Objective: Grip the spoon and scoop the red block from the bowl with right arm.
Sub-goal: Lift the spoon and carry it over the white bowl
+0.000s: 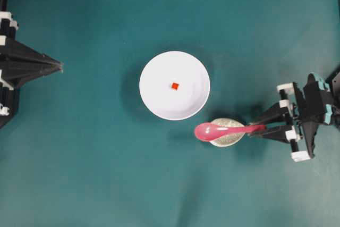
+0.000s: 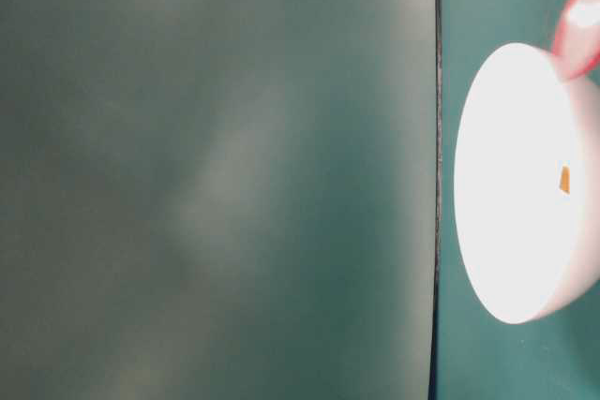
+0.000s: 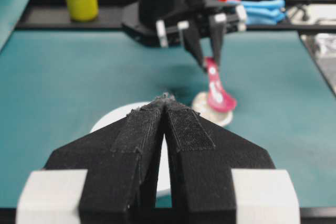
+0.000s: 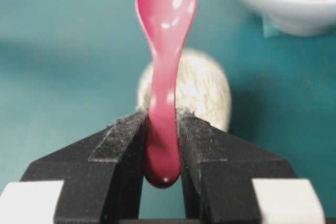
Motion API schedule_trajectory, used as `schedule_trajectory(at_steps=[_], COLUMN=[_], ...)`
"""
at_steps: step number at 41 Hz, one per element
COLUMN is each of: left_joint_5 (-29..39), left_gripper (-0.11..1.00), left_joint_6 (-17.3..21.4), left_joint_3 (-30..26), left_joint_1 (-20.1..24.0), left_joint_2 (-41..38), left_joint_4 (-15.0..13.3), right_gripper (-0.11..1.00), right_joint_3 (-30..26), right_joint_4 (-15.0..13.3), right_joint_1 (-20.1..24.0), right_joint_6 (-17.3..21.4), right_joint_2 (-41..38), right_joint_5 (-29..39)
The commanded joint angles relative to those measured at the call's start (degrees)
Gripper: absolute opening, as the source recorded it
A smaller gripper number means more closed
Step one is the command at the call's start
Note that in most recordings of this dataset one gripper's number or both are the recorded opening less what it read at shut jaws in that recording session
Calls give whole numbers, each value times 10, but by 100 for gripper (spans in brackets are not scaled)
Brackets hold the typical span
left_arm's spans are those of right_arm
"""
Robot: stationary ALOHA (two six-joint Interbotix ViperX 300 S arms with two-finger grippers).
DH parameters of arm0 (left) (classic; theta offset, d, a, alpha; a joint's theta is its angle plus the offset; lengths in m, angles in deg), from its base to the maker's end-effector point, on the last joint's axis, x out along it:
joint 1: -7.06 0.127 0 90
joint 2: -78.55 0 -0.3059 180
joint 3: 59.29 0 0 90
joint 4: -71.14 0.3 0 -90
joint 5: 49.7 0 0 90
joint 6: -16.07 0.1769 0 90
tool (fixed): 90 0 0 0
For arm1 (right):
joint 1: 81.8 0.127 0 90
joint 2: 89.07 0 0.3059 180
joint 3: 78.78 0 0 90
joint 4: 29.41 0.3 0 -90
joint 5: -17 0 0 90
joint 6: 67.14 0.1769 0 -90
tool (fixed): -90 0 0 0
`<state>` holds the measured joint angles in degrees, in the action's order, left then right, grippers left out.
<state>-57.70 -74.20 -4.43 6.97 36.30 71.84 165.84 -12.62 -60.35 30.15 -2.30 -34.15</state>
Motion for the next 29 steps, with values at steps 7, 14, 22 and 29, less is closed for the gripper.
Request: schedule_trajectory(at_steps=[7, 14, 22, 29], left_joint_5=[11, 17, 25, 32], left_gripper=[0, 0, 0, 0], left_joint_6=[-4, -10, -10, -11], left_joint_3=[-18, -18, -18, -19], left_joint_1=[1, 1, 1, 0], left_joint_2=[-2, -2, -2, -2], left_joint_4=[2, 1, 1, 2], right_gripper=[24, 24, 24, 24], right_joint_3=[-118, -221, -323, -372], right_joint_4=[2, 1, 0, 0], right_joint_1=[-56, -122, -190, -234], right_joint_6=[-62, -91, -92, -89], right_joint_2=[89, 109, 108, 105], right_joint_5=[238, 458, 646, 739])
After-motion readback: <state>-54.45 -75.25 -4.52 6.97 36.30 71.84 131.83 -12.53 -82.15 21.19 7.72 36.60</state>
